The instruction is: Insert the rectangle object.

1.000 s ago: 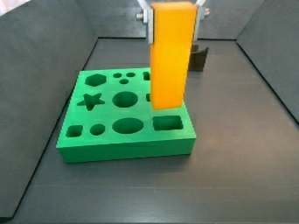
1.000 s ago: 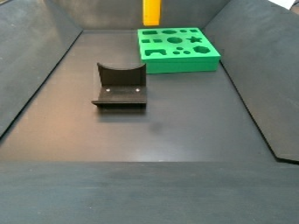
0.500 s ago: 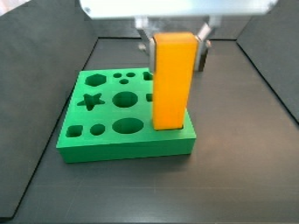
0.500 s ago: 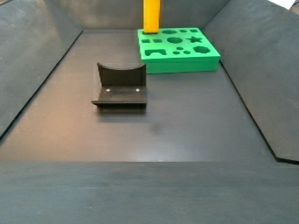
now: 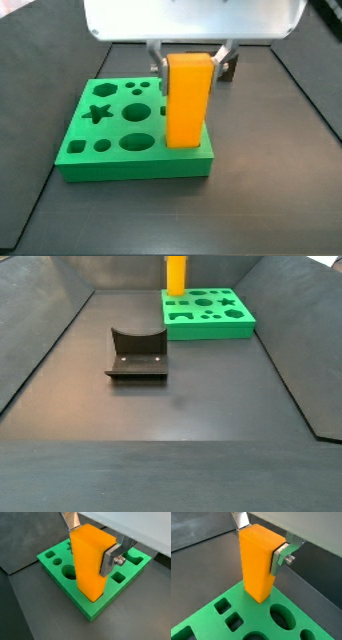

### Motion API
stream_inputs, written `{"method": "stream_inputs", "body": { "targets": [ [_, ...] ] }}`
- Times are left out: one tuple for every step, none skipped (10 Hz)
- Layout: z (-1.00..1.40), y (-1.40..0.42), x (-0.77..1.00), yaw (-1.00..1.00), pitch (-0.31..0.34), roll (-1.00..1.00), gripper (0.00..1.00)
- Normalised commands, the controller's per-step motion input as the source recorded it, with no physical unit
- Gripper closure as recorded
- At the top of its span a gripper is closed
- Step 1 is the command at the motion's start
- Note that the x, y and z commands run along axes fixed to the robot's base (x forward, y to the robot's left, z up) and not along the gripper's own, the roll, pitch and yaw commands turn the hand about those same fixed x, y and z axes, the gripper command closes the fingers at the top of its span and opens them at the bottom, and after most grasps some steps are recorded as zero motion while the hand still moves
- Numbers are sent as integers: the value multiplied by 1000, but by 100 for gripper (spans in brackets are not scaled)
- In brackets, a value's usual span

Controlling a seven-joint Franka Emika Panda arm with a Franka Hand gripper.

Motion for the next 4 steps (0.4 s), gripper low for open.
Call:
{"method": "stream_inputs", "body": {
  "targets": [
    [-520, -151, 203, 0, 0, 3, 100],
    [-443, -149, 337, -249, 0, 0, 100],
    [-366, 0, 277, -217, -59, -176, 100],
    [-97, -11, 151, -54, 0, 0, 100]
  ]
}}
